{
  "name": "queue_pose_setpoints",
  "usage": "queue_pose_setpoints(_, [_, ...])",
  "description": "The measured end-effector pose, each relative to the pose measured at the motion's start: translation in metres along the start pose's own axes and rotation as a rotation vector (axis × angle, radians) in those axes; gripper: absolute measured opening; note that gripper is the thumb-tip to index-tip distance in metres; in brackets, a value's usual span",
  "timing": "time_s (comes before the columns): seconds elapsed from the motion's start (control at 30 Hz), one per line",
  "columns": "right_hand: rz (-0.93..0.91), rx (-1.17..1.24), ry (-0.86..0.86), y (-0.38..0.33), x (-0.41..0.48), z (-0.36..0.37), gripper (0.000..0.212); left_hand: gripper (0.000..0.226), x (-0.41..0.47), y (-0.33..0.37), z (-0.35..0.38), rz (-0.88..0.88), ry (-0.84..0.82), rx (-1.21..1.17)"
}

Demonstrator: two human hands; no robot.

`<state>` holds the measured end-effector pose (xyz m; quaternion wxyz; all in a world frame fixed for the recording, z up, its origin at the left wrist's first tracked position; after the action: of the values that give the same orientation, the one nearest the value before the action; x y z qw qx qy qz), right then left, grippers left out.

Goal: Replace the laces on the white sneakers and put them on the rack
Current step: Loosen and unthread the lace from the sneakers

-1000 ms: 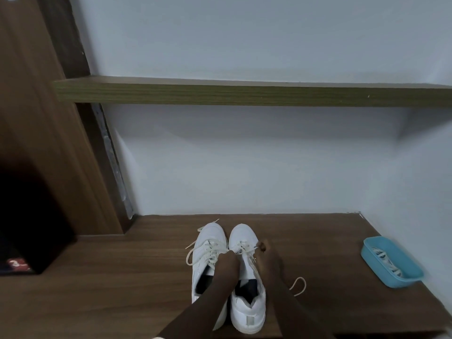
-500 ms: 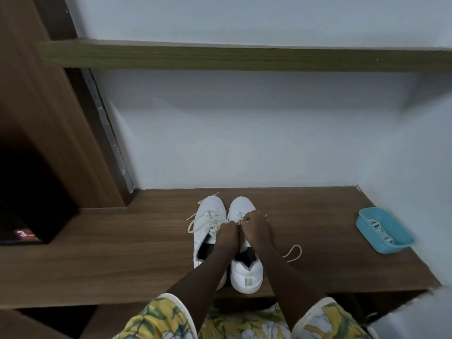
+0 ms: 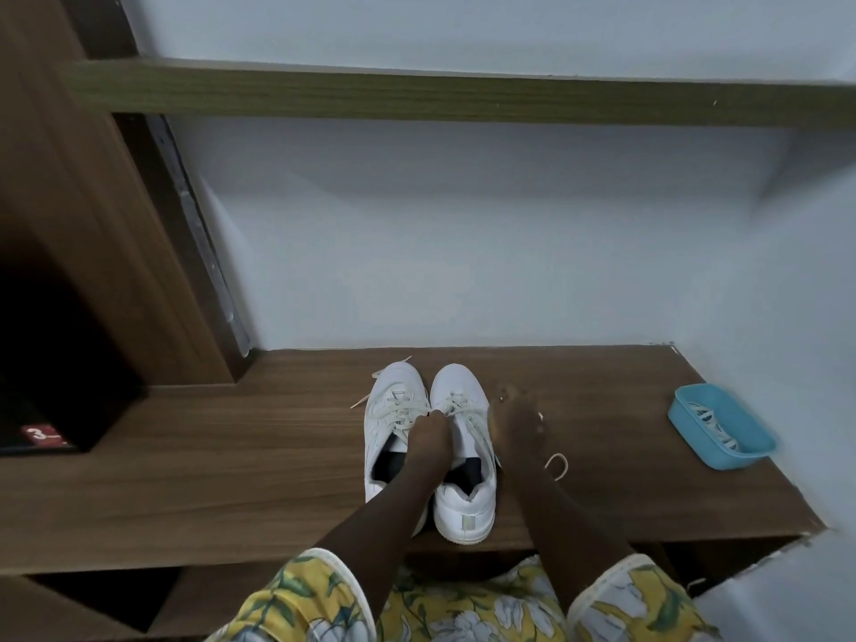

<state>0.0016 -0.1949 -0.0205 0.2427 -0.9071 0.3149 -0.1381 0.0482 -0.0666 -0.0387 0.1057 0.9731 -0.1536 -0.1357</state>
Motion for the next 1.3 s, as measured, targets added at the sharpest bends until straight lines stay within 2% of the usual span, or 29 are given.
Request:
queue_pose_setpoints(0.07, [-0.100, -0.070, -0.027, -0.018, 0.000, 0.010, 0.029, 0.027, -0.001, 0.000, 0.000, 0.000, -0.008, 0.006])
queue_pose_setpoints(0.17, [-0.250, -0.206, -0.174, -0.039, -0.006, 0.034, 0.029, 0.025, 0.000, -0.001, 0.001, 0.006, -0.019, -0.052])
queue_pose_setpoints(0.27, [-0.269, -0.326, -0.189, -0.045, -0.009, 0.040, 0.032, 0.024, 0.000, -0.001, 0.001, -0.008, -0.045, -0.094])
queue_pose_setpoints(0.33, [-0.257, -0.309, -0.175, -0.044, -0.009, 0.040, 0.034, 0.023, 0.002, -0.002, 0.002, -0.016, -0.050, -0.114])
queue_pose_setpoints(0.43, [-0.207, -0.273, -0.149, -0.038, -0.008, 0.034, 0.036, 0.025, 0.001, -0.001, 0.001, -0.012, -0.049, -0.101])
queue_pose_setpoints(0.67, [0.018, -0.102, 0.002, -0.003, -0.004, 0.015, 0.024, 0.028, -0.001, 0.000, 0.002, 0.022, -0.029, -0.003])
queue_pose_setpoints(0.83, [0.117, -0.090, 0.047, 0.025, -0.005, 0.003, 0.025, 0.031, -0.002, 0.005, 0.000, 0.053, -0.022, 0.059])
queue_pose_setpoints(1.03, [0.255, -0.020, 0.015, 0.037, -0.009, 0.008, 0.028, 0.029, -0.005, 0.006, 0.000, 0.075, 0.003, 0.129])
queue_pose_setpoints(1.13, [0.129, -0.080, 0.024, 0.022, -0.006, 0.010, 0.028, 0.028, -0.007, 0.008, 0.000, 0.091, 0.025, 0.140])
queue_pose_setpoints(1.3, [-0.258, -0.242, -0.015, -0.018, -0.009, 0.026, 0.031, 0.028, -0.007, 0.011, -0.001, 0.125, 0.042, 0.142])
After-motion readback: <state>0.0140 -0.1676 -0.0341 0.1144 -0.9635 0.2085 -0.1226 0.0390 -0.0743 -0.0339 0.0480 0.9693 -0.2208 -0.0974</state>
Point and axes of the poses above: each hand's wrist, its own x-axis towards the middle knuckle, its own z-axis out of the palm, y = z × x, the point moved 8 cm from there along x, towards the middle knuckle, and after that the axes turned 8 degrees about -z, right-handed, at the moved point
